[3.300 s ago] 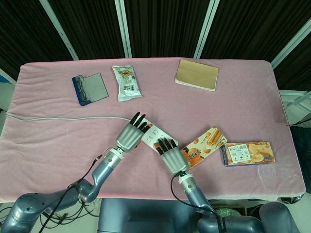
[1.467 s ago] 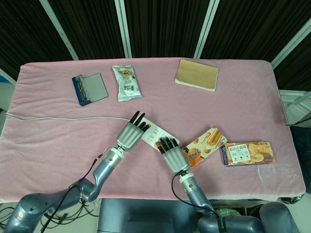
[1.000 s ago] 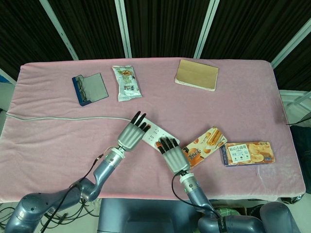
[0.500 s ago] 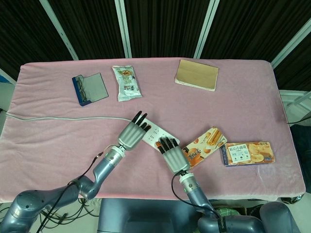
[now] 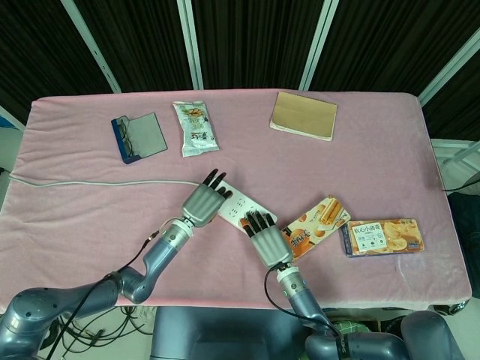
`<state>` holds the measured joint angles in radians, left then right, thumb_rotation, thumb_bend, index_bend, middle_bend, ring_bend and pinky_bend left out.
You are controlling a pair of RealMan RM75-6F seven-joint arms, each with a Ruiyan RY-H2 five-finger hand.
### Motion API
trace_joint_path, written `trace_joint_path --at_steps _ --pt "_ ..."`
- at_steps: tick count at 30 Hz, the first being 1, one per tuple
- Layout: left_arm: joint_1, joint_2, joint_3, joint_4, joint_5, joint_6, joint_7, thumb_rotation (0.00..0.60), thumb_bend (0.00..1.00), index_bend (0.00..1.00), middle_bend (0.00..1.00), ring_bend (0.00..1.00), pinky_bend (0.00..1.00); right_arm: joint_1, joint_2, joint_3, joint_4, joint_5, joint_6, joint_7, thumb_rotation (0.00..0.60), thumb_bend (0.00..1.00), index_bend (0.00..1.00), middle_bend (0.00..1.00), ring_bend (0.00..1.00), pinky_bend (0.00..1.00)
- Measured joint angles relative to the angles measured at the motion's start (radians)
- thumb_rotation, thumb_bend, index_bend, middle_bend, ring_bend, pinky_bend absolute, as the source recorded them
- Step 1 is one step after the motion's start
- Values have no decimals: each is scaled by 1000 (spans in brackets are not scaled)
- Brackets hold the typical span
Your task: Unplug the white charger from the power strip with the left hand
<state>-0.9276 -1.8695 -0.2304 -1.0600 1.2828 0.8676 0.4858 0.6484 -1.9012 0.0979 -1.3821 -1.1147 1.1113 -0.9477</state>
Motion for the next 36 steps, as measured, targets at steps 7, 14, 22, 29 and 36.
trace_joint_path --at_steps 7,14,22,29,36 --pt "-14 21 -24 -42 -64 -34 27 600 610 534 461 54 0 4 1 -8 -4 -4 -5 -9 600 405 175 80 72 166" --pt "-33 49 -35 -82 -161 -83 109 600 609 534 459 54 0 11 8 -10 -15 4 -17 -20 600 404 195 112 82 166" --pt "-62 84 -49 -153 -293 -92 215 600 610 536 461 54 0 20 19 -13 -24 13 -30 -30 600 405 196 121 85 166" --pt "-78 97 -53 -185 -327 -60 225 600 610 538 464 61 0 26 29 -14 -35 31 -42 -41 600 405 197 122 85 165" --pt "-90 111 -43 -207 -326 -36 232 600 616 535 464 61 0 33 41 -15 -47 48 -52 -47 600 404 197 123 85 166"
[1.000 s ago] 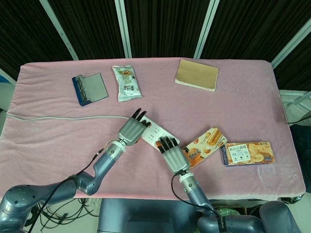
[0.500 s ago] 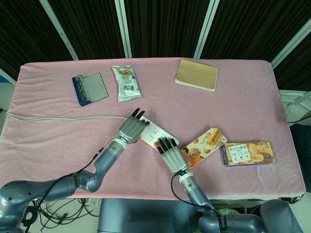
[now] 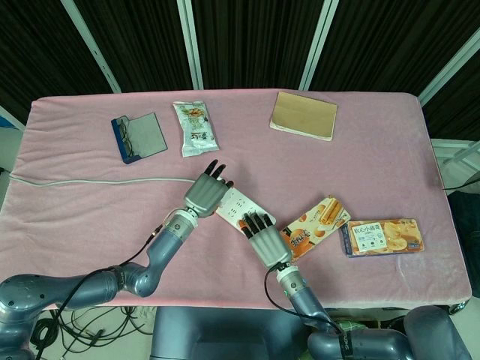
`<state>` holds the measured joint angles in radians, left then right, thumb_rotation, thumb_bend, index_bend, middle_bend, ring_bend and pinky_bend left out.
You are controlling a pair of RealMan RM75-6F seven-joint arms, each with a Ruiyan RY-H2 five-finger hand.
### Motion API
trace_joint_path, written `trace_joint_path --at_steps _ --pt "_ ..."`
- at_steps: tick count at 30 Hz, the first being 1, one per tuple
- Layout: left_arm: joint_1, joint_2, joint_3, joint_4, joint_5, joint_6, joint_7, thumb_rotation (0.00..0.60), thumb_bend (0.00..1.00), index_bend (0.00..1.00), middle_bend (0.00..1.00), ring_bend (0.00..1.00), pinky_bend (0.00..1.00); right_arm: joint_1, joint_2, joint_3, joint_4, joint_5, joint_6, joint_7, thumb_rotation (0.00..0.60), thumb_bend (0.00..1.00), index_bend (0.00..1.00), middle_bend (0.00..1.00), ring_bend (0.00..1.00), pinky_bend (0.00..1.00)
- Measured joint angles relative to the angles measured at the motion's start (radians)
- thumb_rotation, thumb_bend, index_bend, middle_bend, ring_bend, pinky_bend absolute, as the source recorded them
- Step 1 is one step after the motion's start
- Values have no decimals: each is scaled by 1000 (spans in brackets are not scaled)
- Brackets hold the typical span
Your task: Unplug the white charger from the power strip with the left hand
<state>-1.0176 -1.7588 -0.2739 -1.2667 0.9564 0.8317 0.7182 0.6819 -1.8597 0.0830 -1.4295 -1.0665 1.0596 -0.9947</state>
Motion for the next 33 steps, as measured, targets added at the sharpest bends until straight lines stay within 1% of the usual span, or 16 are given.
trace_joint_path --at_steps 2,5,10,13,16,19,21,24,29,33 --pt "1 2 6 -1 15 6 -7 600 624 534 464 61 0 1 1 0 -1 1 2 -1 600 404 198 123 86 166" --pt "6 0 12 3 68 33 -44 600 633 531 464 61 0 1 2 -2 -3 1 9 -3 600 404 197 123 85 166" --pt "23 -3 22 21 196 105 -183 600 627 519 455 61 0 -2 -1 0 0 -6 30 2 600 405 197 122 85 166" --pt "40 24 36 6 251 131 -239 600 623 514 449 60 0 -3 -4 4 0 -13 40 15 600 404 197 122 85 166" --pt "60 79 52 -53 249 132 -231 600 615 511 446 59 0 -4 -6 7 -3 -23 50 26 600 401 184 110 83 166" --pt "89 152 78 -133 234 135 -194 600 614 510 446 59 0 -5 -8 13 -6 -37 61 44 600 400 154 98 80 166" --pt "115 204 106 -185 228 141 -166 600 613 509 444 59 0 -5 -9 22 -8 -51 73 62 600 398 141 94 79 166" --pt "154 258 155 -226 227 153 -141 600 613 508 442 59 0 -5 -8 37 -20 -67 90 83 600 392 120 82 67 166" --pt "200 293 214 -236 261 178 -135 600 613 503 436 57 0 -8 19 51 -77 -63 101 84 600 371 90 47 47 165" --pt "222 299 258 -205 321 200 -123 600 613 497 431 53 0 -16 74 74 -158 -59 130 79 600 369 84 43 46 166"
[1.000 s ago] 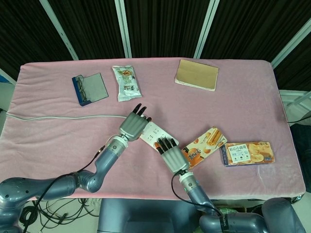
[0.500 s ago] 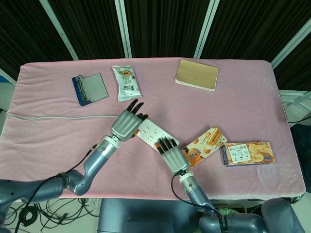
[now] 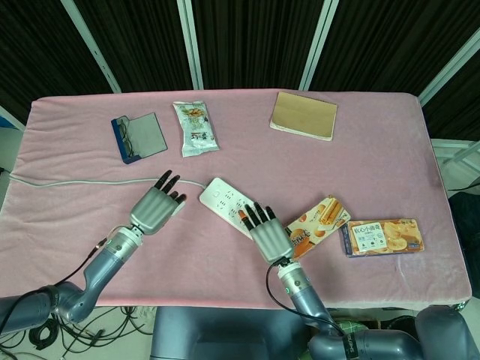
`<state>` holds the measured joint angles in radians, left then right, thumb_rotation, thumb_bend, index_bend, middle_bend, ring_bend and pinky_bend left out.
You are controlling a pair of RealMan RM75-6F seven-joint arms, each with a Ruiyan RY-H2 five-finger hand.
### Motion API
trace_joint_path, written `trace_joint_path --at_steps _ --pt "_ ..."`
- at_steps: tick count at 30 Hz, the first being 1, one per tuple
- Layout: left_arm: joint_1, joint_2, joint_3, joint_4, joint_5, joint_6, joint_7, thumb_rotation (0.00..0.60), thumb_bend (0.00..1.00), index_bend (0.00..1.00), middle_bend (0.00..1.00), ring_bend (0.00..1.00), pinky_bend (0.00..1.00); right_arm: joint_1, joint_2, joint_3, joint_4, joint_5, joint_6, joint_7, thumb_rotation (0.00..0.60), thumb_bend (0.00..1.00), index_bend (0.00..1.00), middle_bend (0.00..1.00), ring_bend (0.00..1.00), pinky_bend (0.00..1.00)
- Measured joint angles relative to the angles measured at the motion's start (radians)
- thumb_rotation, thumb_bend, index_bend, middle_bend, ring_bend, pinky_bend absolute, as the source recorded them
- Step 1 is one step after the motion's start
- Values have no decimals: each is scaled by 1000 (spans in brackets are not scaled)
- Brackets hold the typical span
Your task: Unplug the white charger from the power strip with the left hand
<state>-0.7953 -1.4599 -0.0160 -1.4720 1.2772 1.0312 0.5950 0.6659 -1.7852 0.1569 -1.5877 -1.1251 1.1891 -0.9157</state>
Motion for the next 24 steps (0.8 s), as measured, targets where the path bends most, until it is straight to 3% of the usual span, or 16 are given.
trace_joint_path --at_steps 10,14,16,19,24 --pt "12 -20 68 81 69 -10 160 600 572 409 351 5 0 -50 194 73 -129 -4 83 76 600 363 75 42 46 165" --pt "3 -23 88 80 72 -49 259 600 418 215 221 0 0 -72 268 82 -152 -1 91 117 600 340 63 42 45 165" --pt "0 -21 92 73 67 -60 304 600 290 118 148 0 0 -83 301 85 -159 -1 94 142 600 269 40 31 31 164" --pt "-1 -16 96 57 63 -58 384 600 160 65 88 0 0 -94 336 84 -161 -3 95 160 600 167 14 18 14 163" --pt "16 -1 86 10 81 25 460 600 139 56 58 0 0 -111 372 84 -152 6 127 142 600 155 4 15 14 160"
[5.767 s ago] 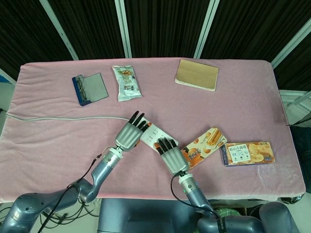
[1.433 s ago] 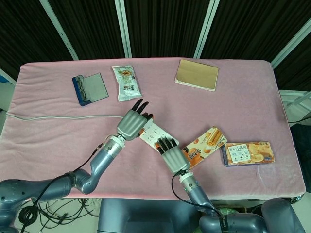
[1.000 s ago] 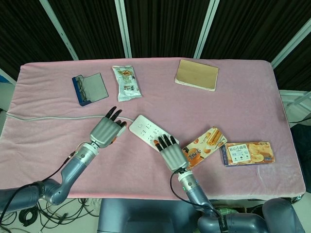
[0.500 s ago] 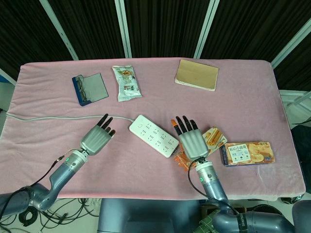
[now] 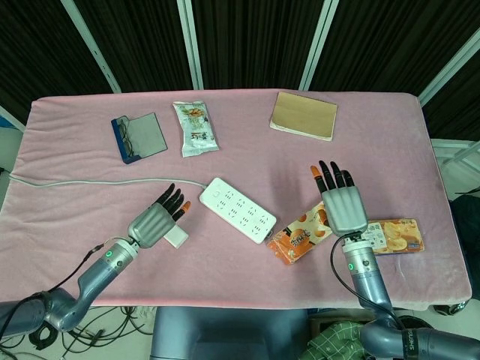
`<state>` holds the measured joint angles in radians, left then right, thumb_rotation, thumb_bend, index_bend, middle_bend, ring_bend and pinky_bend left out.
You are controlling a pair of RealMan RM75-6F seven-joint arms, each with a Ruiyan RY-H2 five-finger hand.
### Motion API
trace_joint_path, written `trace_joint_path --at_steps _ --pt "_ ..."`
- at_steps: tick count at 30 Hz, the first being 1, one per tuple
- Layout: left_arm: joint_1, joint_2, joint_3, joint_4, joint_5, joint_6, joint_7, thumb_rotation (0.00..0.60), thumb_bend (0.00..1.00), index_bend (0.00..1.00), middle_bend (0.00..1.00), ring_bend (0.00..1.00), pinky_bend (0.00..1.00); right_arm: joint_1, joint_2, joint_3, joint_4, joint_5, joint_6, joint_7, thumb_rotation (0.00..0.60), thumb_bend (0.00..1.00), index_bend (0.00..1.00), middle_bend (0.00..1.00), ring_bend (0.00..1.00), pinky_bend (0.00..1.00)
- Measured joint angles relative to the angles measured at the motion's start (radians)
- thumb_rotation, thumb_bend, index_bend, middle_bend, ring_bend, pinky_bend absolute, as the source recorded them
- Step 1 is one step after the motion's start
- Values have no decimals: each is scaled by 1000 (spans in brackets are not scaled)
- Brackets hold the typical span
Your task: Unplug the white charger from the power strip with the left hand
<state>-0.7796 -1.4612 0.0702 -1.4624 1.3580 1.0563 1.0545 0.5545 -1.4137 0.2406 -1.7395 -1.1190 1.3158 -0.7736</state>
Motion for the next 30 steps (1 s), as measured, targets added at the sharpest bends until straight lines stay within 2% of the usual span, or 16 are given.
trace_joint_path --at_steps 5,10,14,18,24,30 --pt "26 42 -28 -91 -22 56 20 600 140 57 57 0 0 -22 40 13 23 5 21 41 600 155 0 14 15 157" --pt "64 126 -51 -234 -88 104 27 600 140 55 57 0 0 -72 122 23 54 10 24 189 600 155 1 14 15 157" --pt "119 221 -59 -343 -118 173 -13 600 140 44 57 0 0 -135 187 17 94 -4 42 319 600 155 1 16 16 157" --pt "204 303 -36 -388 -105 243 -107 600 140 34 56 0 0 -218 234 -17 145 -46 83 453 600 155 1 17 17 157" --pt "334 368 21 -402 -38 351 -284 600 140 24 44 0 0 -338 271 -89 205 -129 164 614 600 155 2 20 22 157" --pt "437 357 46 -350 25 461 -503 600 140 20 32 0 0 -422 262 -170 179 -260 292 609 600 155 0 20 22 157"
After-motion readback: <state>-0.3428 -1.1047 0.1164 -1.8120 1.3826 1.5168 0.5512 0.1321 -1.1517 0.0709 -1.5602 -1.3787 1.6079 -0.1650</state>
